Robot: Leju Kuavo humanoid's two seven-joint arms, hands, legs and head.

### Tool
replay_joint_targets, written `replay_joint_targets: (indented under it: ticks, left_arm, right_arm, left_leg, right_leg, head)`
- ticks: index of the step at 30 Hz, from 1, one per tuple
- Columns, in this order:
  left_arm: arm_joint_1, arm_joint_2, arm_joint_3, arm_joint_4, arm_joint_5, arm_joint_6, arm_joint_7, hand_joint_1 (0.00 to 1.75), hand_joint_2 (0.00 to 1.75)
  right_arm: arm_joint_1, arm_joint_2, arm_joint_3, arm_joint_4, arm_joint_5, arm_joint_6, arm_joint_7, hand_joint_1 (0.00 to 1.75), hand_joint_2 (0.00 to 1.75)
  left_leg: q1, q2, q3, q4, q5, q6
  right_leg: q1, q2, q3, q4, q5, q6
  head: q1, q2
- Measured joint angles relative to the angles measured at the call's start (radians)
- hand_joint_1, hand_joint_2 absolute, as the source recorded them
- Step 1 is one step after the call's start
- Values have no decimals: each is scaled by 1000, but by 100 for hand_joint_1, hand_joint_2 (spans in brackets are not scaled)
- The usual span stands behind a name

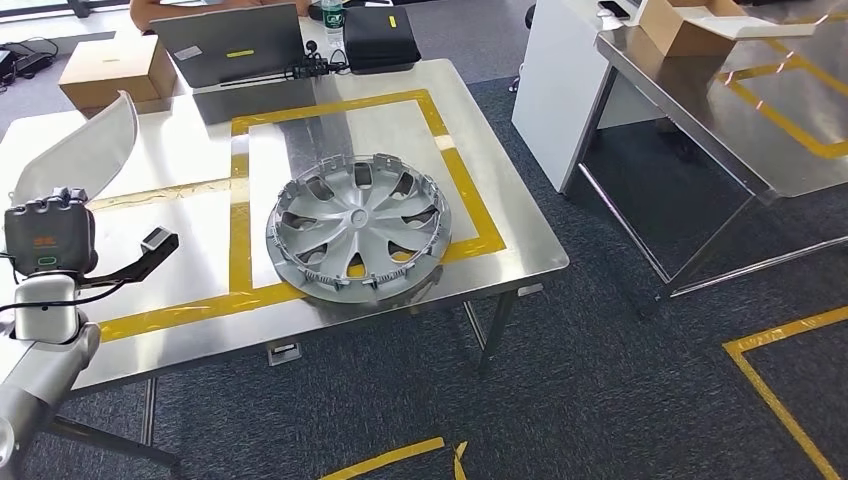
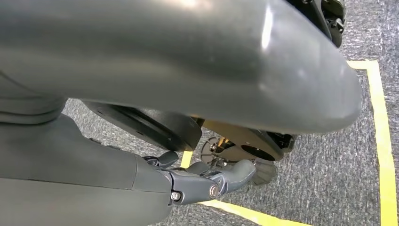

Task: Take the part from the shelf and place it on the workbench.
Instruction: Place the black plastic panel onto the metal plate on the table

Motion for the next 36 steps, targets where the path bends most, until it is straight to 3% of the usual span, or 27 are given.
replay_joint_targets:
  ticks: [3,7,22,27,29,31,33,34,35,36]
  left_arm:
    - [-4,0,-10,15,0,3,0,0,175]
    - [-13,-4,-27,23,0,4,22,0,0]
    - [-29,-33,-107,6,0,4,41,0,0]
    - [-21,-37,-116,-19,0,4,36,0,0]
    - [-16,-37,-121,-38,0,4,35,0,0]
    - [-12,-38,-125,-57,0,4,34,0,0]
    - [-6,-39,-131,-70,0,4,35,0,0]
    - [0,-40,-134,-75,0,4,35,0,0]
    - [5,-40,-136,-79,0,4,35,0,0]
    - [10,-41,-137,-83,0,4,35,0,0]
  right_arm:
    - [0,1,0,0,0,0,-1,0,0]
    - [0,2,0,0,1,0,-3,0,0]
    - [-2,5,-1,0,6,10,7,0,0]
    - [-2,10,-1,0,7,10,8,0,0]
    - [-2,10,-1,0,8,10,7,0,0]
    - [-3,9,-1,0,8,10,4,0,0]
    - [-5,10,-1,0,9,10,1,0,0]
    - [-7,10,-1,0,9,10,0,0,0]
    - [-8,10,-1,0,9,10,1,0,0]
    - [-9,9,-1,0,9,10,1,0,0]
  left_leg:
    - [1,0,0,-1,0,0]
    - [1,0,1,-2,0,-1]
    - [0,0,1,-1,0,-1]
    - [-7,-1,0,1,-2,7]
    - [0,0,5,-12,7,13]
    - [9,4,10,-26,16,20]
    - [10,7,9,-27,18,21]
    - [11,9,7,-26,19,20]
    - [12,10,6,-25,19,18]
    - [15,11,4,-22,20,15]
  right_leg:
    - [1,-1,0,0,0,0]
    - [1,-1,-1,0,0,0]
    - [1,-1,0,-1,0,0]
    - [-4,-1,1,-3,2,12]
    - [-2,-1,0,3,-4,19]
    - [-1,-1,-28,66,-48,26]
    - [-6,-2,-87,195,-112,34]
    - [-9,-2,-111,248,-128,37]
    - [-11,-2,-121,272,-126,40]
    - [-14,-2,-113,257,-105,43]
  head:
    - [0,0]
    - [0,0]
    - [0,0]
    - [0,0]
    - [0,0]
    - [3,0]
    - [6,0]
    - [6,0]
    - [6,0]
    - [6,0]
